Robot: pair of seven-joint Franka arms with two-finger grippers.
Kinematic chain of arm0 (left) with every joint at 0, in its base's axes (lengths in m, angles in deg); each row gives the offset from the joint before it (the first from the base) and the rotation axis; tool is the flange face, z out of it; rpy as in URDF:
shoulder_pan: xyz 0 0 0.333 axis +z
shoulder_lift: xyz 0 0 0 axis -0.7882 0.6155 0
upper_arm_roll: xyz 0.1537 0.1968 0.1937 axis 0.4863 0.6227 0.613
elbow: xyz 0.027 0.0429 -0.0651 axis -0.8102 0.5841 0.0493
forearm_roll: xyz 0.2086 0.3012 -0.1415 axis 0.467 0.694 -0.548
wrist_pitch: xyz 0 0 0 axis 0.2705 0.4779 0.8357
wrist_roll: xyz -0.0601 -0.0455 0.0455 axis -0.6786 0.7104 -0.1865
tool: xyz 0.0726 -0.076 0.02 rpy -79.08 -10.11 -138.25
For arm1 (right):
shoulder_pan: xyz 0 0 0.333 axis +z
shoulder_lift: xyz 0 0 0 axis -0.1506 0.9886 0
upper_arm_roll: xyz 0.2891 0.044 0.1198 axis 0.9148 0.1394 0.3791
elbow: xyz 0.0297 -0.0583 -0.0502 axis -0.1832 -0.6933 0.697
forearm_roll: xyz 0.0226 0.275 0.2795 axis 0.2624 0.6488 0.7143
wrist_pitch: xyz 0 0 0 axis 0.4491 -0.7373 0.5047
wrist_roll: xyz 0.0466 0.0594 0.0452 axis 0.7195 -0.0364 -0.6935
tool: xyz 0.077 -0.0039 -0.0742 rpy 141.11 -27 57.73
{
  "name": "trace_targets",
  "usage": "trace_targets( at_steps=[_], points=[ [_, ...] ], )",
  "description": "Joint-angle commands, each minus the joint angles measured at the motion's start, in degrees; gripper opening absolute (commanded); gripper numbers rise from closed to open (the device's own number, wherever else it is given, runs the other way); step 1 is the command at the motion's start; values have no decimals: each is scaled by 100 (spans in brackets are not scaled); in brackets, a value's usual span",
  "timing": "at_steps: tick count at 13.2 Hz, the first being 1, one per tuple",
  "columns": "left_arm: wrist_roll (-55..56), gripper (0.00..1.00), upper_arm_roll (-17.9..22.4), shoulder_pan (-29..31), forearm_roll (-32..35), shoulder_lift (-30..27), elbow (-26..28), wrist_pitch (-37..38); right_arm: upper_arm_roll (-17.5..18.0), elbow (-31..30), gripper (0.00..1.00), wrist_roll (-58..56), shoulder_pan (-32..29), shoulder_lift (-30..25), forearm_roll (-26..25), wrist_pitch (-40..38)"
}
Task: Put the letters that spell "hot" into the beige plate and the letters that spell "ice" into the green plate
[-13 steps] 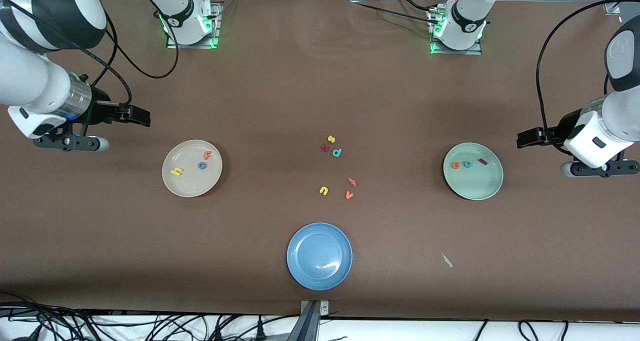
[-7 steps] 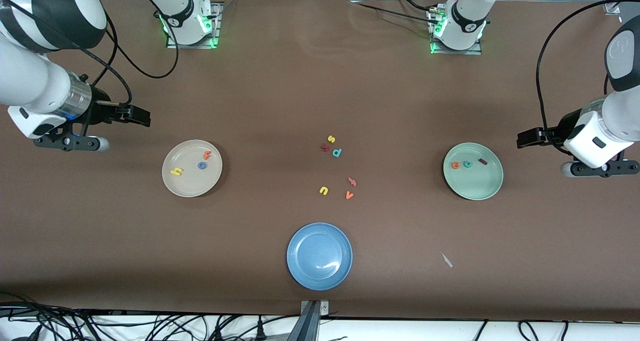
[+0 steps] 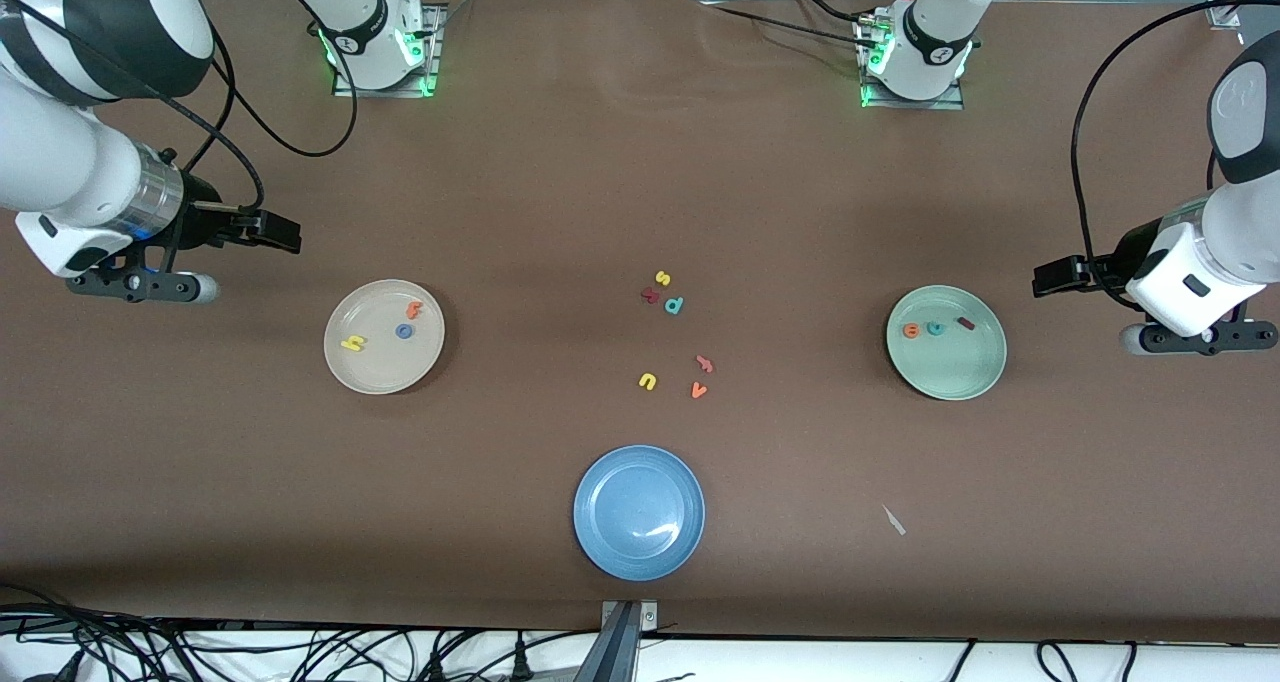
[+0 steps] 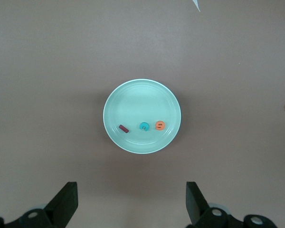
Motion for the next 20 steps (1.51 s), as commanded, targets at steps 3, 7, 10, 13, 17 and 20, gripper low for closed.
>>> trace_targets(
  at_steps=[3, 7, 10, 13, 17, 20],
  points=[
    [-150, 100, 38, -27, -119, -94, 130, -82, -17, 25, 100, 4, 24, -8, -104, -61],
    [-176, 100, 29, -18, -118, -165, 252, -223, -17, 25, 100, -14, 15, -8, -105, -70],
    [-176, 100, 29, -18, -118, -479, 786, -738, -17, 16, 100, -23, 15, -8, -105, -70],
    [-176, 100, 29, -18, -118, -560, 912, -908, -17, 25, 100, -14, 15, -8, -105, -61],
    [-176, 100, 29, -18, -118, -551, 894, -891, -17, 25, 100, -14, 15, -8, -105, -61],
    [-167, 100, 29, -27, -84, -551, 885, -891, -17, 16, 100, -14, 15, -8, -105, -61]
  ],
)
